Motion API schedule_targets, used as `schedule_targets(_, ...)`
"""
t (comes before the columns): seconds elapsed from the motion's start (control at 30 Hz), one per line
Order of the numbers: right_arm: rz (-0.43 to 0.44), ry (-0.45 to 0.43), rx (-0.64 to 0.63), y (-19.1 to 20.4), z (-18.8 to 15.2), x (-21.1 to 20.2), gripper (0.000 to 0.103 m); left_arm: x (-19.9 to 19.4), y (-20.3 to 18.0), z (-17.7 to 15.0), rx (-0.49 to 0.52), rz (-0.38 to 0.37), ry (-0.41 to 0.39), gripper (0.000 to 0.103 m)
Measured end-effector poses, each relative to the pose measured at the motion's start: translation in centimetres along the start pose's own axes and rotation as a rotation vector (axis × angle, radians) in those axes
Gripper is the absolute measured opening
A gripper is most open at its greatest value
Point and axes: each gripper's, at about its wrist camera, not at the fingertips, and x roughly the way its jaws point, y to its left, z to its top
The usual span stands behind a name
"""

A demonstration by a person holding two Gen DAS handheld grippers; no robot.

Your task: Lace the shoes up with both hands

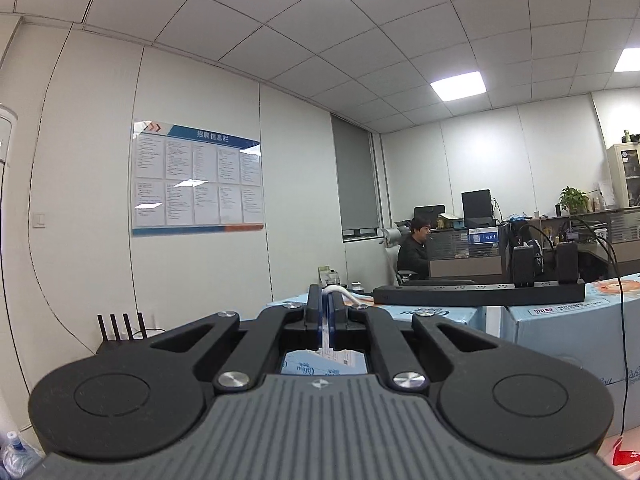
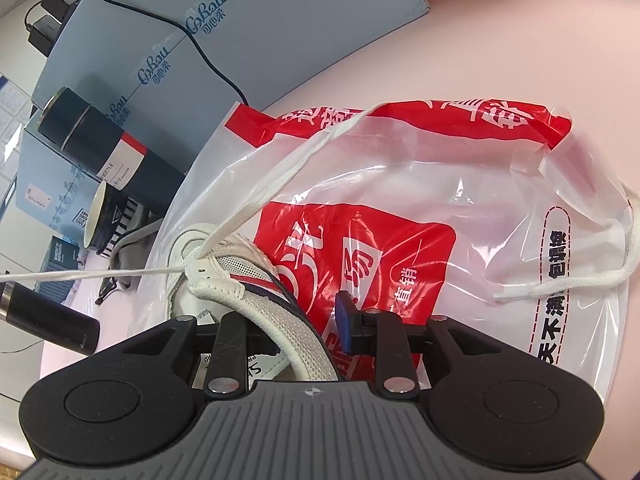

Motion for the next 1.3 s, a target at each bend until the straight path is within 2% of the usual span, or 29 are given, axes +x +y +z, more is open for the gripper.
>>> schedule_targets(0.2,0.002,0.006,-0.005,0.0,0.1,0.0,0.023,0.1,1.2,1.2,-0.036,0.062,-0.026,0.002)
schedule_targets(0.27,0.008,0.009,0.004,-0.1,0.2,0.0,0.023,-0.1,0.6,1.5,-0.038,0.016,-0.023,0.002)
schedule_targets(0.37,0.029,0.005,0.048,-0.6,0.2,0.0,0.024,-0.7,-1.8,1.8,0.000,-0.193,-0.006,0.003)
schedule_targets(0.47,0.049,0.003,0.073,-1.0,0.1,0.0,0.025,-1.5,-5.4,2.3,-0.022,-0.375,0.010,0.003)
schedule_targets(0.6,0.042,0.007,0.025,-0.4,0.3,-0.4,0.028,-1.8,-11.7,3.4,-0.027,-0.591,0.011,0.003)
schedule_targets(0.67,0.057,-0.033,-0.014,-0.1,0.2,-1.2,0.033,-2.4,-15.0,4.6,-0.027,-0.714,-0.005,0.003)
schedule_targets(0.7,0.074,-0.060,-0.034,0.1,0.1,-1.8,0.040,-2.9,-16.5,5.3,-0.028,-0.775,-0.023,0.008)
schedule_targets(0.73,0.096,-0.096,-0.054,0.3,0.1,-2.4,0.053,-3.5,-18.1,6.0,-0.030,-0.835,-0.042,0.019)
schedule_targets(0.77,0.105,-0.121,-0.079,0.5,0.1,-2.9,0.055,-4.2,-19.5,6.7,-0.029,-0.898,-0.065,0.025)
schedule_targets(0.8,0.112,-0.129,-0.107,0.8,0.2,-3.2,0.055,-4.9,-21.0,7.2,-0.021,-0.955,-0.087,0.037)
schedule_targets(0.83,0.118,-0.138,-0.133,1.0,0.2,-3.5,0.056,-5.5,-22.5,7.7,-0.012,-1.010,-0.108,0.044)
schedule_targets(0.87,0.122,-0.145,-0.141,1.1,0.2,-3.7,0.064,-6.0,-23.9,8.1,-0.001,-1.044,-0.117,0.044)
schedule_targets(0.9,0.119,-0.147,-0.138,1.0,0.1,-3.8,0.067,-6.3,-25.8,8.1,0.012,-1.081,-0.112,0.045)
schedule_targets(0.97,0.121,-0.144,-0.132,0.8,0.1,-4.0,0.068,-6.7,-28.8,7.8,0.043,-1.152,-0.078,0.062)
schedule_targets(1.0,0.125,-0.140,-0.129,0.6,0.1,-4.1,0.068,-6.7,-30.1,7.4,0.070,-1.188,-0.044,0.086)
schedule_targets(1.03,0.129,-0.136,-0.125,0.4,0.1,-4.2,0.068,-6.7,-31.7,6.7,0.115,-1.223,-0.003,0.092)
schedule_targets(1.07,0.131,-0.128,-0.121,0.3,0.1,-4.3,0.070,-6.9,-32.6,5.9,0.158,-1.229,0.014,0.092)
schedule_targets(1.13,0.136,-0.111,-0.114,-0.1,0.0,-4.4,0.073,-7.0,-33.6,3.8,0.236,-1.186,0.052,0.091)
schedule_targets(1.17,0.143,-0.099,-0.110,-0.4,-0.1,-4.5,0.075,-6.5,-33.7,2.5,0.253,-1.159,0.096,0.091)
schedule_targets(1.3,0.167,-0.086,-0.067,-1.8,-0.4,-5.0,0.076,-5.1,-31.1,-4.3,0.241,-1.066,0.351,0.091)
